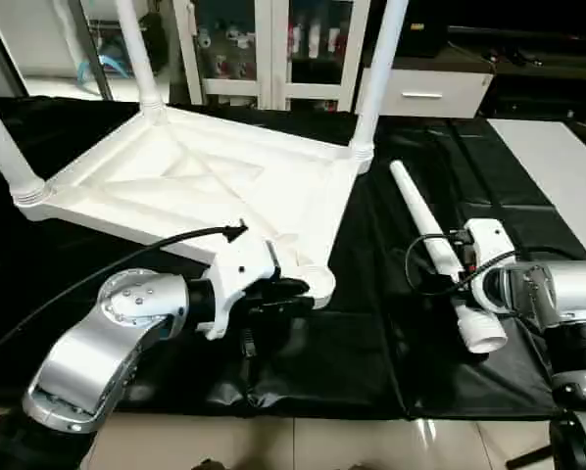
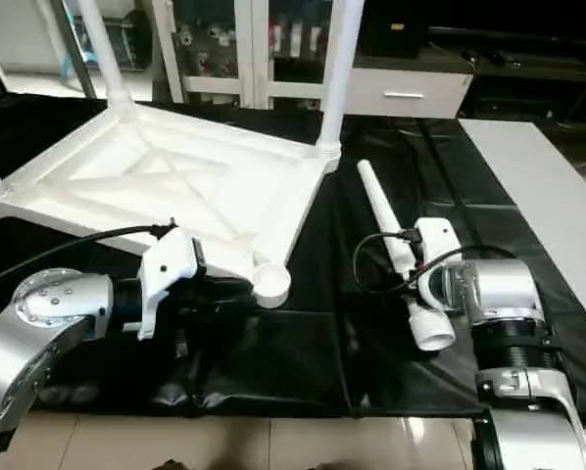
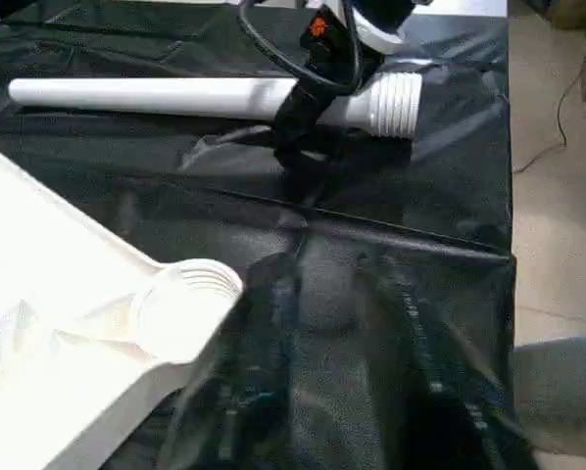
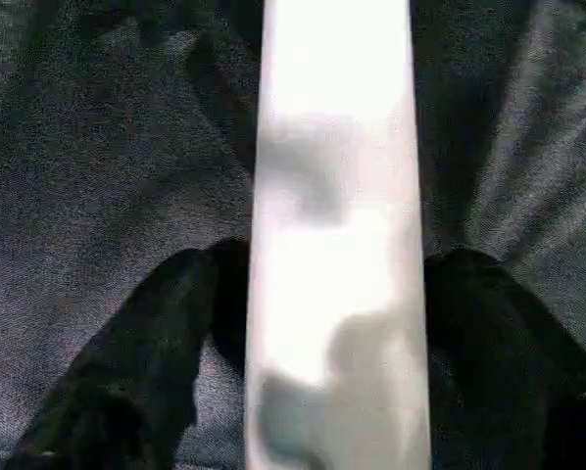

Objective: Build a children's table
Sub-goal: Pick table leg

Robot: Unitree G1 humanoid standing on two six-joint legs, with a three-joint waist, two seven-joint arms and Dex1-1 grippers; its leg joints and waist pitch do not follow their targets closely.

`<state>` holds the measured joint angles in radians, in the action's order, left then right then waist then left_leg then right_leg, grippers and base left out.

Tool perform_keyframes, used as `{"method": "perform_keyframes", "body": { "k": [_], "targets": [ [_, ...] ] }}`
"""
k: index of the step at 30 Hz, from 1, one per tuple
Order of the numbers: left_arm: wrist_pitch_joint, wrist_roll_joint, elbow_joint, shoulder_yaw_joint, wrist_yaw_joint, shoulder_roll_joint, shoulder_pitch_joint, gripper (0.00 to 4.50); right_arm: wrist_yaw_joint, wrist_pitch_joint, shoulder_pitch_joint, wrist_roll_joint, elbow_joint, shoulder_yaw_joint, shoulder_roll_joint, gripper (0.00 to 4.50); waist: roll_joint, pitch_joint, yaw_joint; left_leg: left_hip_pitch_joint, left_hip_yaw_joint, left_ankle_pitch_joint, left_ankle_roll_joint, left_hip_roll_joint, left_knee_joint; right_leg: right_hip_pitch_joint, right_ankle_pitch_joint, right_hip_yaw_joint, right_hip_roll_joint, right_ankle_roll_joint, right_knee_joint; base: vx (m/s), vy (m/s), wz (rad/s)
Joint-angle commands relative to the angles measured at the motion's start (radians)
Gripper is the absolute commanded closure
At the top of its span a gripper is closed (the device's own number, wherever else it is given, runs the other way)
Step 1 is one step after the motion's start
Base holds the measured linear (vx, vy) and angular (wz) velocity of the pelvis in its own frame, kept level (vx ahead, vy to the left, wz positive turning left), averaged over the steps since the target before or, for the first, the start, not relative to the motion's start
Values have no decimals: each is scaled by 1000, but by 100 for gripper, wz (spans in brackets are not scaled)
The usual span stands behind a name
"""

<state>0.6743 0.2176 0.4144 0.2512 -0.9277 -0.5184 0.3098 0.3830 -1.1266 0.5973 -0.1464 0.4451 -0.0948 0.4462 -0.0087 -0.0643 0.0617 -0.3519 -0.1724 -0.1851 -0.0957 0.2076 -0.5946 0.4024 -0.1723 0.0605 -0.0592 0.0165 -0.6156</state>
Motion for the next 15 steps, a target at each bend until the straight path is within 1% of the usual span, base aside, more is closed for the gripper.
{"method": "perform_keyframes", "body": {
  "k": [1, 3, 4, 5, 6, 7, 8, 10, 14, 15],
  "targets": [
    [16, -13, 0, 12, 0, -9, 26, 293, 15, -16, -15, -5, 37, -5, 4, 125, -4, 70, 2, 3, -3, -174, -22, 9, 60, -50, -256, -44, -57, 177, 74, 0, 0, 0],
    [19, -10, -1, 13, 3, -12, 30, 276, 16, -16, -14, -4, 40, -4, 6, 138, -2, 69, 2, 1, -2, -168, -22, 9, 60, -52, -260, -44, -58, 174, 74, 0, 0, 0],
    [21, -5, 5, 15, 5, -16, 28, 261, 14, -13, -10, -4, 48, -5, 6, 160, -1, 71, 2, 2, -2, -167, -23, 9, 60, -51, -258, -43, -58, 174, 73, 0, 0, 0],
    [19, -5, 7, 16, 7, -18, 25, 261, 10, -7, -5, -3, 54, -7, 5, 160, -2, 71, 2, 1, -2, -165, -22, 9, 59, -51, -251, -44, -57, 175, 72, 0, 0, 0],
    [18, -4, 12, 17, 9, -23, 18, 250, 3, 1, 2, -3, 64, -11, 3, 167, -6, 71, 2, 1, -2, -160, -21, 9, 60, -52, -249, -43, -58, 176, 70, 0, 0, 0],
    [18, -4, 14, 18, 9, -25, 13, 241, 0, 6, 5, -3, 69, -12, 3, 170, -4, 71, 1, 2, -3, -166, -21, 9, 59, -49, -257, -43, -57, 175, 73, 0, 0, 0],
    [18, -3, 14, 18, 12, -25, 12, 236, -5, 9, 8, -4, 69, -15, 3, 175, -4, 71, 1, 2, -3, -168, -21, 9, 59, -49, -258, -43, -58, 175, 73, 0, 0, 0],
    [19, -1, 14, 19, 15, -25, 12, 217, -11, 12, 11, -4, 68, -19, 3, 201, -1, 71, 0, 3, -2, -179, -26, 9, 59, -48, -264, -42, -56, 174, 74, 0, 0, 0],
    [12, 5, -5, 16, 15, -19, 27, 187, -25, 19, 13, -6, 50, -43, 8, 239, -3, 71, 0, 2, -2, -183, -26, 8, 58, -49, -272, -42, -56, 169, 75, 0, 0, 0],
    [9, 4, -12, 14, 17, -20, 31, 180, -23, 15, 14, -13, 42, -55, 9, 246, 1, 72, 0, 3, -2, -179, -26, 8, 58, -49, -268, -42, -56, 169, 73, 0, 0, 0]
  ]
}}
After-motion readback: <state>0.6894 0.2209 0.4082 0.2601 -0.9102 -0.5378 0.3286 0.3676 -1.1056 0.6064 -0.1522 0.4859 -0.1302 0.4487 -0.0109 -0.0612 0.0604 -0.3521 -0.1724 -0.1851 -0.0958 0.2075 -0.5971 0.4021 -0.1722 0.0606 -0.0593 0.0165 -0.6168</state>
